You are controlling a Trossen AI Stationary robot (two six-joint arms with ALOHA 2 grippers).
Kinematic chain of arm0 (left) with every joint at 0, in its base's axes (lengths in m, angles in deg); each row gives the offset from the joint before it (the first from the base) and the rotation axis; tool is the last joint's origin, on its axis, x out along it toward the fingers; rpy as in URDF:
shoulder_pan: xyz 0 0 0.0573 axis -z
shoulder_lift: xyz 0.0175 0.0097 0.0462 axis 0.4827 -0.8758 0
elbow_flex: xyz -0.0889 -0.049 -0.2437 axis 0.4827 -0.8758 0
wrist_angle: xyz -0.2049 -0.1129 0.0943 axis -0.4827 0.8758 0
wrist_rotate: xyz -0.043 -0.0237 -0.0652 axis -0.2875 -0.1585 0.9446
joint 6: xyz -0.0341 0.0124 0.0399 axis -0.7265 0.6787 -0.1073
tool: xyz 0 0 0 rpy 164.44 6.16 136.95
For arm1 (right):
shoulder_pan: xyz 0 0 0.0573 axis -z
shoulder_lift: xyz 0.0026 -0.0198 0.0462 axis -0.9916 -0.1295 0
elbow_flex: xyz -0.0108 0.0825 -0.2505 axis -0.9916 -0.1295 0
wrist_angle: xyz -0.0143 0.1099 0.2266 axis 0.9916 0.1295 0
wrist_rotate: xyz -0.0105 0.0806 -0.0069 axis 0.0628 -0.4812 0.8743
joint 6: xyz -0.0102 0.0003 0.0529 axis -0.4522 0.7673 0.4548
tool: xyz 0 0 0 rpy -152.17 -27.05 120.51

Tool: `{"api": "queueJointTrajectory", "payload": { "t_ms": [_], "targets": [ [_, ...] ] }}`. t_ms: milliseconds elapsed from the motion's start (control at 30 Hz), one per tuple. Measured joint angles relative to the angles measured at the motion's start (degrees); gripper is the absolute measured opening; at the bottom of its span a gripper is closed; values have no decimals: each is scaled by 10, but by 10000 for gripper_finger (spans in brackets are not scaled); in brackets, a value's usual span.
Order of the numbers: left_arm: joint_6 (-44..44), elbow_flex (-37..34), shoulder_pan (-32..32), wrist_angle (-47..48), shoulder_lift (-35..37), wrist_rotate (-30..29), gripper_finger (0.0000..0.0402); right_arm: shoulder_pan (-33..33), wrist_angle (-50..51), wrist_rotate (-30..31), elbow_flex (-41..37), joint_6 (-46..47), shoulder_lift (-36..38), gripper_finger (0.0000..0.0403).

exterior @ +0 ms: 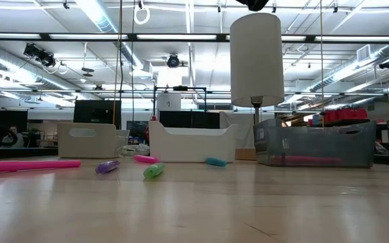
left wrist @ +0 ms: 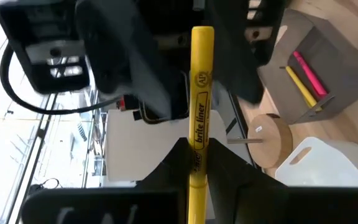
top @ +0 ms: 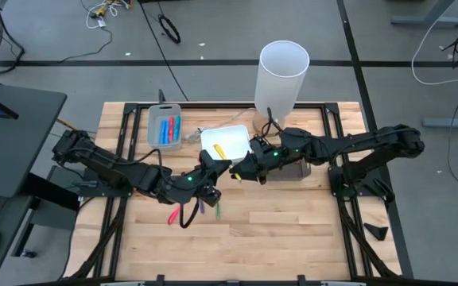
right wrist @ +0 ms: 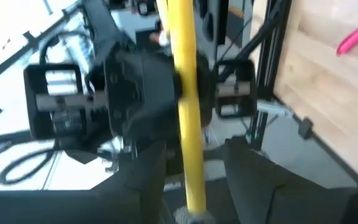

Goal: Pick & Place Markers
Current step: Put the yellow pen into the black transparent bin

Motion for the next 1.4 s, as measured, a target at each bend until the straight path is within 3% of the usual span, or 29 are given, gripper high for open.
{"api": "queueJointTrajectory", "payload": {
  "t_ms": [467, 733, 1067, 1400],
  "targets": [
    [-8, 0, 8, 10, 1, 29, 34, -2, -1, -25, 0, -32, 0, 16],
    [-54, 0, 11, 13, 1, 34, 61, -2, -3, -32, 0, -30, 0, 16],
    [-278, 0, 38, 20, 15, 9, 71, 0, 13, -24, 0, -36, 2, 16],
    [-486, 0, 60, 131, 66, 37, 71, 34, 90, -69, 0, -107, 3, 16]
  ]
}}
